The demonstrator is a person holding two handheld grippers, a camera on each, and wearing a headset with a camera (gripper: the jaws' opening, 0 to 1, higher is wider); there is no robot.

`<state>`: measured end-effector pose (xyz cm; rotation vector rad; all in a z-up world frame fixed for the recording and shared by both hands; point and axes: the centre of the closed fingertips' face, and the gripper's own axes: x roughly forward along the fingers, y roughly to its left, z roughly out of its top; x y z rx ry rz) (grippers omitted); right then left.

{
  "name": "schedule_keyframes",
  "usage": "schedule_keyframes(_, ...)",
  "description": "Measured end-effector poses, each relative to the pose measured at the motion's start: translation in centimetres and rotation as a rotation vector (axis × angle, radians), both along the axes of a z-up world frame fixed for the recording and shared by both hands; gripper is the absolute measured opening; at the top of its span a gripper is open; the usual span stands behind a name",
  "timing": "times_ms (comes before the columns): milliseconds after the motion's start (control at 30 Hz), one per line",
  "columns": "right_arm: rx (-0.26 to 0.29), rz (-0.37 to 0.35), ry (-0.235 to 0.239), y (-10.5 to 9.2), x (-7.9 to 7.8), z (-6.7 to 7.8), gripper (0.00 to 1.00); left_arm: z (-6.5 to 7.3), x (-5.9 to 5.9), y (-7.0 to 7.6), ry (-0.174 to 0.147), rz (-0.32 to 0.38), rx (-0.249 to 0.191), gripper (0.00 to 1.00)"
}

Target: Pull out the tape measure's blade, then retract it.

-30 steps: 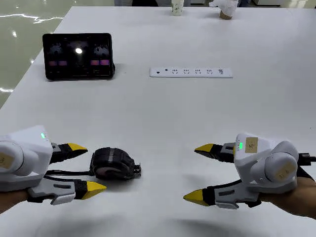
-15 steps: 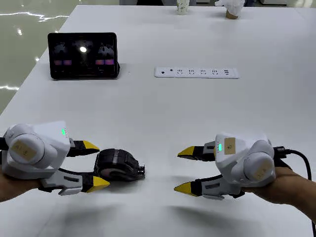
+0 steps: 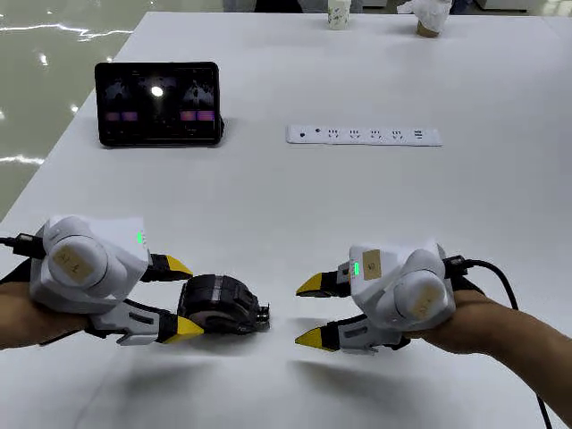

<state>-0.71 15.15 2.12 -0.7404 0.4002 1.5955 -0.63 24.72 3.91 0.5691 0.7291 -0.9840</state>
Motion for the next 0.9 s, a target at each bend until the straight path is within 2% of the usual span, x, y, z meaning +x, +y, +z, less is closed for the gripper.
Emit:
schedule_keyframes(300,-0.016,0.024,0.024,1.8,0.1,-1.2,0.25,-0.5,0.2,-0.3,0.029,-0.040,0.012,0.34)
schedule_keyframes(433,-0.021,0.022,0.031,2.4,0.3,-1.6,0.22,-0.7,0.4,-0.4,0.021,-0.051,0.020,0.33)
schedule_keyframes(733,-0.031,0.013,0.051,3.6,0.5,-2.7,0.16,-1.3,0.2,-0.8,0.037,-0.089,0.026,0.28)
schedule_keyframes(767,-0.032,0.010,0.055,3.6,0.5,-2.7,0.15,-1.3,0.4,-0.7,0.028,-0.094,0.030,0.28)
schedule_keyframes(900,-0.028,-0.011,0.077,3.9,0.8,-2.9,0.13,-1.6,0.6,-0.5,0.033,-0.097,0.015,0.28)
